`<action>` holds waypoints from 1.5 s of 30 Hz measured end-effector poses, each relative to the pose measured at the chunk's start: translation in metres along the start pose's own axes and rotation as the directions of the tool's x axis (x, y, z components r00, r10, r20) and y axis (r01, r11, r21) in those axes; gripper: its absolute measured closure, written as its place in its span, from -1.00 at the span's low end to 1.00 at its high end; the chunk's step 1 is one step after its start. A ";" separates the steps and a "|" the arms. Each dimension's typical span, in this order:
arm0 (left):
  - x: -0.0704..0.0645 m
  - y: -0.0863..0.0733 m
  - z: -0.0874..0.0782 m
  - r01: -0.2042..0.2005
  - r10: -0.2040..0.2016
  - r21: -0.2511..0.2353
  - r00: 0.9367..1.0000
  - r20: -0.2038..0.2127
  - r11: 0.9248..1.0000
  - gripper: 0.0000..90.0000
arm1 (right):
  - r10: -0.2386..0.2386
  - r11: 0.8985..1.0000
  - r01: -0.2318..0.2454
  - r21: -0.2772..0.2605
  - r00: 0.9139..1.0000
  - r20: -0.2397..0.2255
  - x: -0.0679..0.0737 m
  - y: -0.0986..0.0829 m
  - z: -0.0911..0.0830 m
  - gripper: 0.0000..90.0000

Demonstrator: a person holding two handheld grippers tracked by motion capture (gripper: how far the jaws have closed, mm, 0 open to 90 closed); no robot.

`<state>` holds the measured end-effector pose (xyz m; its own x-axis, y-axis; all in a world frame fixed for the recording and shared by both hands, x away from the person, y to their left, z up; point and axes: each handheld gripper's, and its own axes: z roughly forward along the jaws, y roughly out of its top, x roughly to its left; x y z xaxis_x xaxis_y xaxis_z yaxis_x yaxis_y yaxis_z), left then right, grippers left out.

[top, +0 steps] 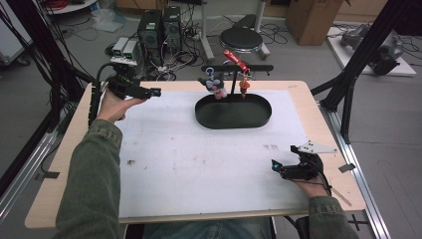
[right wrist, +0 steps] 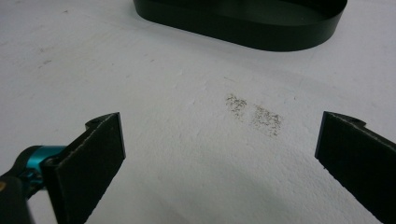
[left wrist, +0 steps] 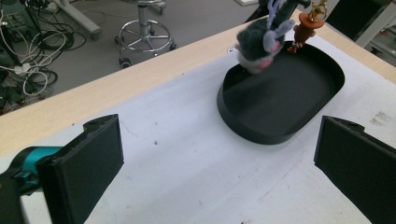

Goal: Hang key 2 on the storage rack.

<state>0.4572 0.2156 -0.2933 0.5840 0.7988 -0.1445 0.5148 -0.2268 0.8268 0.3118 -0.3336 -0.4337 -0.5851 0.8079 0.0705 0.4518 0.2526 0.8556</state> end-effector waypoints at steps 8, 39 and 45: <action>0.001 -0.029 -0.005 0.008 -0.007 -0.007 0.998 0.056 1.000 -0.96 | -0.003 1.000 0.003 -0.003 1.000 0.006 -0.001 0.000 -0.001 -0.98; -0.003 -0.122 -0.023 -0.037 0.034 0.095 0.999 0.027 0.995 -0.96 | 0.004 1.000 -0.004 -0.005 1.000 0.002 0.001 0.000 0.000 -0.98; -0.005 -0.139 -0.026 -0.024 0.021 0.112 0.999 0.030 0.993 -0.96 | 0.002 1.000 -0.002 -0.002 1.000 0.003 0.000 -0.001 0.000 -0.98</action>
<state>0.3663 0.2576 -0.3928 0.6131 0.7769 -0.1434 0.5679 -0.3072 0.7637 0.3112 -0.3333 -0.4343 -0.5820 0.8101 0.0711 0.4519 0.2495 0.8565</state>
